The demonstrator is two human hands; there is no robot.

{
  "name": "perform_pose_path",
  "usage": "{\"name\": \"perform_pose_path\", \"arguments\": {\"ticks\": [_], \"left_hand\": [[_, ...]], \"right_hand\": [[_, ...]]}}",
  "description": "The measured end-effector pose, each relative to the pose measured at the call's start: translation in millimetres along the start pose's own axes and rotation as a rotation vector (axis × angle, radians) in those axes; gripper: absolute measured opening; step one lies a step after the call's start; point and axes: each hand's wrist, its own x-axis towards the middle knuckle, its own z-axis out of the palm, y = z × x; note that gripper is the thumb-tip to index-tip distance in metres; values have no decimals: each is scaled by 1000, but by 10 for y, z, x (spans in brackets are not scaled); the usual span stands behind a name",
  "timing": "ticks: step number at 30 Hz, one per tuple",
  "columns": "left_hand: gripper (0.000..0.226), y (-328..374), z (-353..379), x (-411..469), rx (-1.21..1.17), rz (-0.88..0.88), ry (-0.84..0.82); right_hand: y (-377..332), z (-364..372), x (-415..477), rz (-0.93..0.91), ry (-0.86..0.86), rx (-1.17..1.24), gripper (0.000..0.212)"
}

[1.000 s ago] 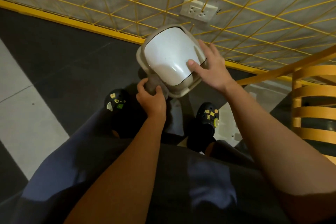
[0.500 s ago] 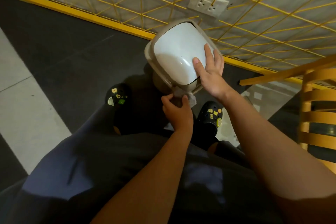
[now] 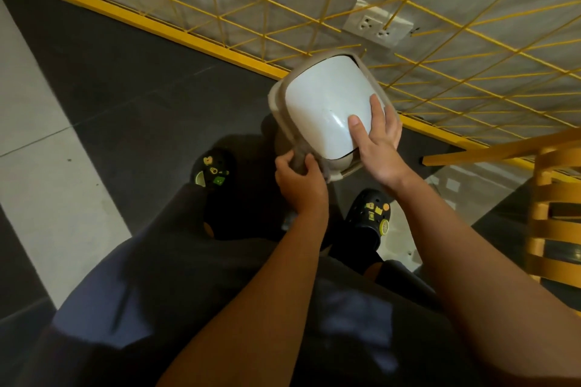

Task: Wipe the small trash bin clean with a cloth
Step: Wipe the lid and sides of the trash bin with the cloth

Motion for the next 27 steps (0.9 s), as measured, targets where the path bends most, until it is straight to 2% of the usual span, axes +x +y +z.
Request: {"name": "perform_pose_path", "arguments": {"ticks": [2,6,11,13,16,19,27], "left_hand": [[24,36,43,-61,-27,21,4],[24,110,105,-161,-47,177,2],[28,238,92,152,-70,67,86],[31,358,72,335,-47,113,110],[34,490,43,540,-17,195,92],[34,468,-6,598,-42,192,37],[35,65,-96,190,-2,190,-35]], "right_hand": [[3,0,0,3,0,-3,62],[3,-9,9,2,-2,-13,61],[-13,-12,-13,-1,16,3,61],[-19,-7,-20,2,10,10,60],[-23,-13,-22,11,-5,13,60],[-22,-18,-24,8,-9,26,60],[-7,-24,-5,14,-17,2,62]]}}
